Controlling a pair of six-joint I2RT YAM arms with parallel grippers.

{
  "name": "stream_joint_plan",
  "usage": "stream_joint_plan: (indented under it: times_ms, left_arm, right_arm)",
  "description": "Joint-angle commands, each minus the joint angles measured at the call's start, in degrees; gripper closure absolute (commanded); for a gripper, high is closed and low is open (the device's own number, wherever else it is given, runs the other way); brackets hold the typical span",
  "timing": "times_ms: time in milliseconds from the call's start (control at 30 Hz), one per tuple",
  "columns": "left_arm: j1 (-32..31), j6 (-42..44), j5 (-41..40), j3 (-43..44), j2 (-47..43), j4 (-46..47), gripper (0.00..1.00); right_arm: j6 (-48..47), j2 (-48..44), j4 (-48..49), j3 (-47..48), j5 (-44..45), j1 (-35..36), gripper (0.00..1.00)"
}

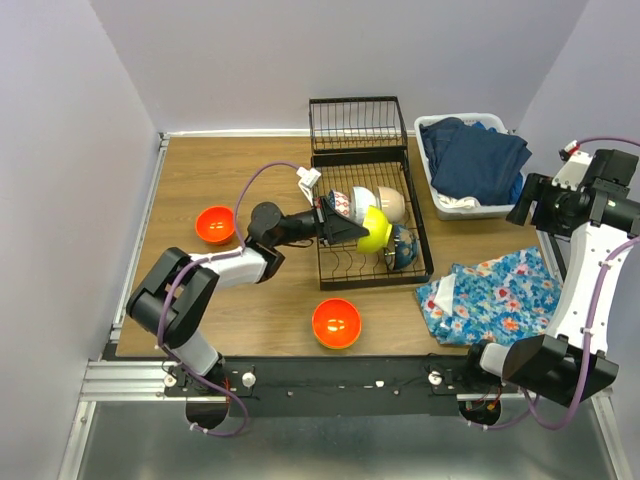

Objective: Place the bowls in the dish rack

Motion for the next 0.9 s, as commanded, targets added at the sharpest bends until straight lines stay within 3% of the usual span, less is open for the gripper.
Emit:
stream_joint_plan:
  times_ms: [0,100,333,867]
  left_arm:
    - [0.3,-4.8,-7.4,-0.8,1.5,3.0,0.99]
    - [0.3,-5.9,-10.5,-1.4,1.7,-3.2,0.99]
    - [0.0,-8.7,-14.9,-1.9,3.6,-8.4,1.00]
    - [-2.6,-15.3,-17.8,-1.9,9.9,-5.3,1.00]
  right_arm:
    - [-1.3,-1.4,-2.8,-0.4,2.0,0.0,0.20]
    - [-1.5,-2.2,-3.1,-1.1,2.6,0.0,0.20]
    - [-2.2,-3.1,-3.7,-2.8,3.9,0.0,0.20]
    - [-3.2,-3.3,-3.2,-5.2,6.3,0.0,0.20]
